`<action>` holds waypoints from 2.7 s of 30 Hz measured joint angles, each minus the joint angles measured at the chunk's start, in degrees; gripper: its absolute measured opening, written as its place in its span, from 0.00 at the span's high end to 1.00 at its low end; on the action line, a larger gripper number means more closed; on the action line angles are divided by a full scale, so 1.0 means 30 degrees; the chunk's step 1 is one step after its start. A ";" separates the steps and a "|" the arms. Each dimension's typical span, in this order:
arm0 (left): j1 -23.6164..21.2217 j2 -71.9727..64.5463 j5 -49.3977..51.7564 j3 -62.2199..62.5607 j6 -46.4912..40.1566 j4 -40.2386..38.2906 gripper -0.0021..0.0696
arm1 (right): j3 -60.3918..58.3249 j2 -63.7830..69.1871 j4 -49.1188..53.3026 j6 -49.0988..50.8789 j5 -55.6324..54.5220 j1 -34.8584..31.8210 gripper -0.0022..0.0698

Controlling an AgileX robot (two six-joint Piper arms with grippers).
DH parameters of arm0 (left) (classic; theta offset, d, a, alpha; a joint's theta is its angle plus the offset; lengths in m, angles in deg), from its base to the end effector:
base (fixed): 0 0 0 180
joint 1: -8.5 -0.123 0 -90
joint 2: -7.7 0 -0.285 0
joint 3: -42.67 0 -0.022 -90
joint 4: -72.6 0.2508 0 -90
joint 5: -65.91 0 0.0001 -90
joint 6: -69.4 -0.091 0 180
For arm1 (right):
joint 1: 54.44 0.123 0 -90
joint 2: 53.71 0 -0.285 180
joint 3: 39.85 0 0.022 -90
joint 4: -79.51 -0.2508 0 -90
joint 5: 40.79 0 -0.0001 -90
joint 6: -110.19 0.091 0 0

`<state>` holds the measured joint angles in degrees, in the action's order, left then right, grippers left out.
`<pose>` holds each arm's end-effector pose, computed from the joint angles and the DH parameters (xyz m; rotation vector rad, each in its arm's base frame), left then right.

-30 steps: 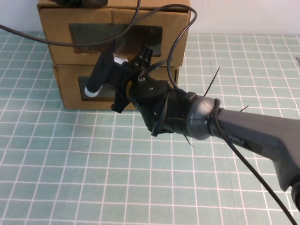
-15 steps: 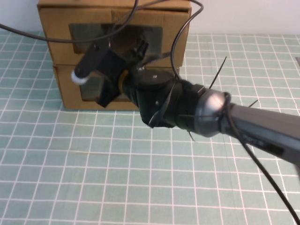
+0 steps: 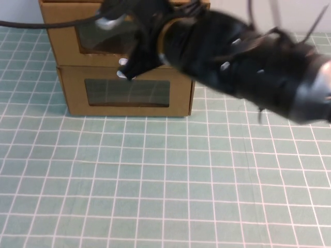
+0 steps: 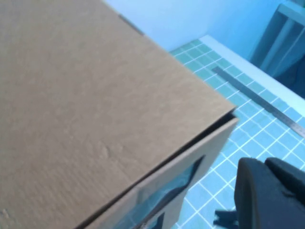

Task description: Close the shoe box

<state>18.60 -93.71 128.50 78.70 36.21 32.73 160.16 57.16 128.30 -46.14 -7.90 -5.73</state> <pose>0.3247 -0.1105 0.4879 0.7440 1.9299 -0.6156 0.3107 0.2974 0.3738 -0.8710 1.7460 -0.0898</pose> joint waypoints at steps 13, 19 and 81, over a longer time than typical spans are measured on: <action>0.0000 0.5100 0.1787 0.0000 0.1237 0.2498 0.98 | 0.0000 -0.5361 -0.5461 -0.2947 0.5350 -0.1386 0.99; 0.0000 0.7567 0.2234 -0.0704 0.1717 0.3482 0.98 | -0.2335 -0.8172 -0.6987 -0.3235 0.5350 -0.1912 0.99; 0.0000 2.7731 -1.3280 -3.1308 0.5226 0.7591 0.98 | -2.6445 -2.8925 -0.1193 0.9246 0.0390 -0.1912 0.99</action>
<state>18.60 -10.51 88.66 -15.22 51.89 55.50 80.82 -29.61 124.72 -18.40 -6.72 -11.47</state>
